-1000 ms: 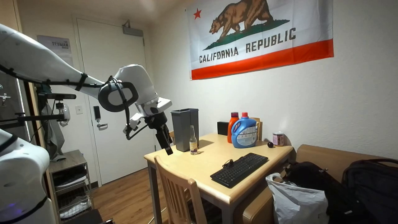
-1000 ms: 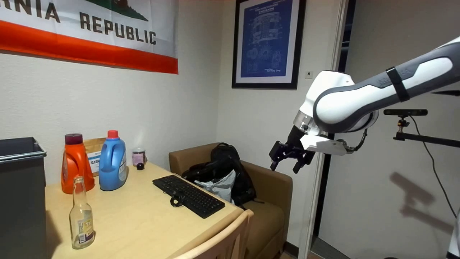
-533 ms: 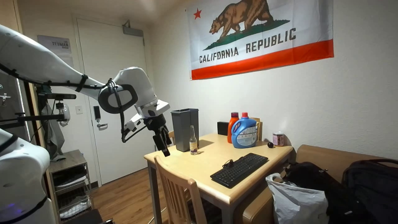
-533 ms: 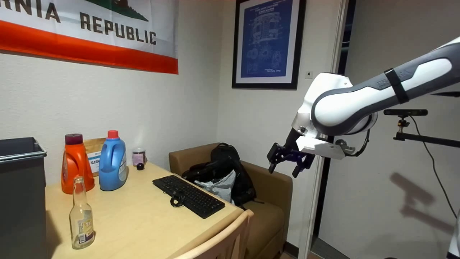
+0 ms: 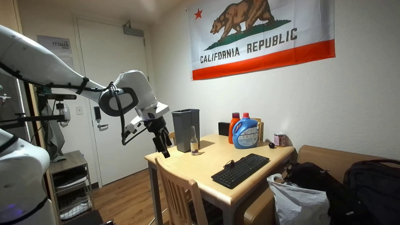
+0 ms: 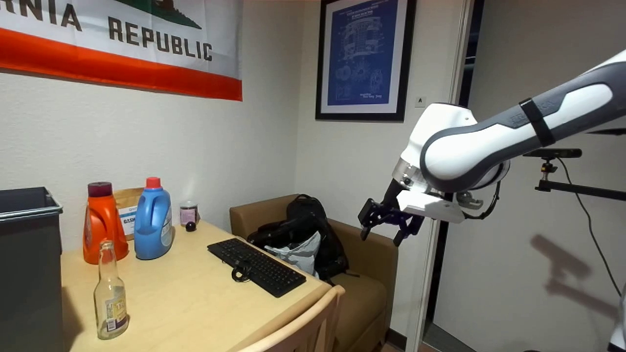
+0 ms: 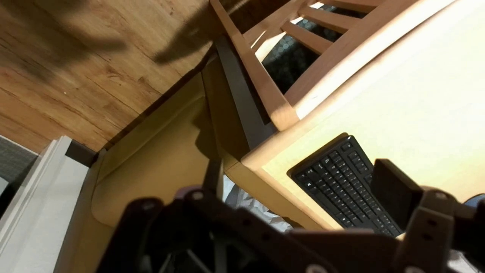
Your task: Pull the chair out
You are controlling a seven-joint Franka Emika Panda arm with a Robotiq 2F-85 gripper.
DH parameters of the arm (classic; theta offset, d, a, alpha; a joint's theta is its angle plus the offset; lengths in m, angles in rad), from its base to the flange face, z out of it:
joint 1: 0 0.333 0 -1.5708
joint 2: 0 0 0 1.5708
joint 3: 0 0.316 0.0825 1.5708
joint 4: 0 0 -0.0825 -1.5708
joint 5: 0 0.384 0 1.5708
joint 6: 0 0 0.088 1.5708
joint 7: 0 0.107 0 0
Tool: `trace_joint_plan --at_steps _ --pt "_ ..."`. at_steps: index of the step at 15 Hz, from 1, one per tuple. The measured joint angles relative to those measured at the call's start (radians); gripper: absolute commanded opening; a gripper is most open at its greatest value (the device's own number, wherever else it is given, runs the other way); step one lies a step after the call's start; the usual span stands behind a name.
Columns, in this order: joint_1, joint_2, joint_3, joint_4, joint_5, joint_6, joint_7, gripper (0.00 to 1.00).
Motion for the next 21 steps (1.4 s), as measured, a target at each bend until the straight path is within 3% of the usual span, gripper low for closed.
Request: trace_joint_plan --at_steps 7,15,21 --pt "0.006 0.147 0.159 -0.041 0.025 0.147 0.252 1.0" --pt "0.059 0.309 0.125 -0.016 0.104 0.149 0.306 1.0" --pt "0.127 0.373 0.114 0.013 0.163 0.261 0.302 1.0"
